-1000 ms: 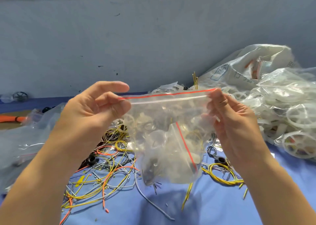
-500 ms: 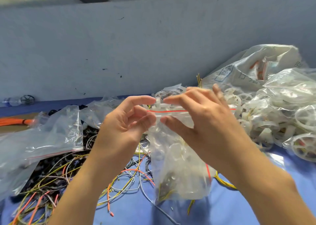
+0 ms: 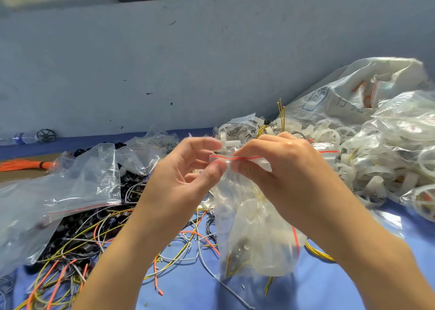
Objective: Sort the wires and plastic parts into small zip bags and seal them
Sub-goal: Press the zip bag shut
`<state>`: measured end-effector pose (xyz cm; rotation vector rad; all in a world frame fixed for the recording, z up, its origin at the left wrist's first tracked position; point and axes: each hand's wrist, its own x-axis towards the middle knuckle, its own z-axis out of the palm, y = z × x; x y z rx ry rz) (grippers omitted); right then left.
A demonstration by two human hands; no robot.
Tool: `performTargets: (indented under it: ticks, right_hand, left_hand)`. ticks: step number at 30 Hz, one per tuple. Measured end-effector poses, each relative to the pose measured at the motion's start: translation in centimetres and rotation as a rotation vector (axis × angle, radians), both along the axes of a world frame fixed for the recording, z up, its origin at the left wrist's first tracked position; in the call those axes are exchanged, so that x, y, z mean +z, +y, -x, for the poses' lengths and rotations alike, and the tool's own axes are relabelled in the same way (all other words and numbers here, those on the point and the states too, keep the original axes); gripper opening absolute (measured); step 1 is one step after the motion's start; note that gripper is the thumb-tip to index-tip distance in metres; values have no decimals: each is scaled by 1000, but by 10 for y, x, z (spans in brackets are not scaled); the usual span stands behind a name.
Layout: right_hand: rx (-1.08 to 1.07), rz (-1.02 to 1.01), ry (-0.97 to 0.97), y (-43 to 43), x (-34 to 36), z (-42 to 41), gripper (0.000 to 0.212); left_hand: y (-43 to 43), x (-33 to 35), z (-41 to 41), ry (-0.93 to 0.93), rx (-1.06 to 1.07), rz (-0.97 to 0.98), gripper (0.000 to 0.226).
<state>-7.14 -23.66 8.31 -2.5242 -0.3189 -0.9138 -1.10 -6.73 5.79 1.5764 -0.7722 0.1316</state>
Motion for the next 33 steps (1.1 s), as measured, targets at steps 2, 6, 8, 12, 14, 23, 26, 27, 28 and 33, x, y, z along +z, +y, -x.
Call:
performTargets:
  ticks: [2, 6, 8, 12, 14, 23, 26, 27, 28, 33]
  right_hand:
    - [-11, 21, -27, 1, -1, 0, 21]
    - [-30, 67, -31, 1, 1, 1, 28]
    - [-31, 61, -28, 1, 1, 1, 27]
    - [-18, 41, -19, 0, 2, 1, 29]
    - [-31, 46, -16, -1, 2, 1, 29]
    - [-57, 64, -19, -2, 0, 3, 30]
    - [-52, 80, -8, -4, -1, 3, 33]
    - [-53, 86, -1, -4, -1, 2, 35]
    - [-53, 91, 6, -4, -1, 2, 36]
    - [-49, 108, 10, -5, -2, 1, 39]
  left_hand:
    - [-1, -2, -1, 16, 16, -29, 16]
    - [-1, -2, -2, 37, 22, -58, 20]
    - [0, -2, -3, 17, 22, -91, 20]
    - [3, -2, -2, -20, 46, -115, 22]
    - [4, -3, -3, -17, 60, -96, 20]
    - [5, -3, -4, 17, 34, -94, 20]
    - [3, -2, 0, -49, 6, -110, 17]
    - [3, -2, 0, -66, 24, -110, 17]
    - [2, -3, 0, -72, 46, -106, 17]
    - [1, -3, 0, -88, 88, -76, 17]
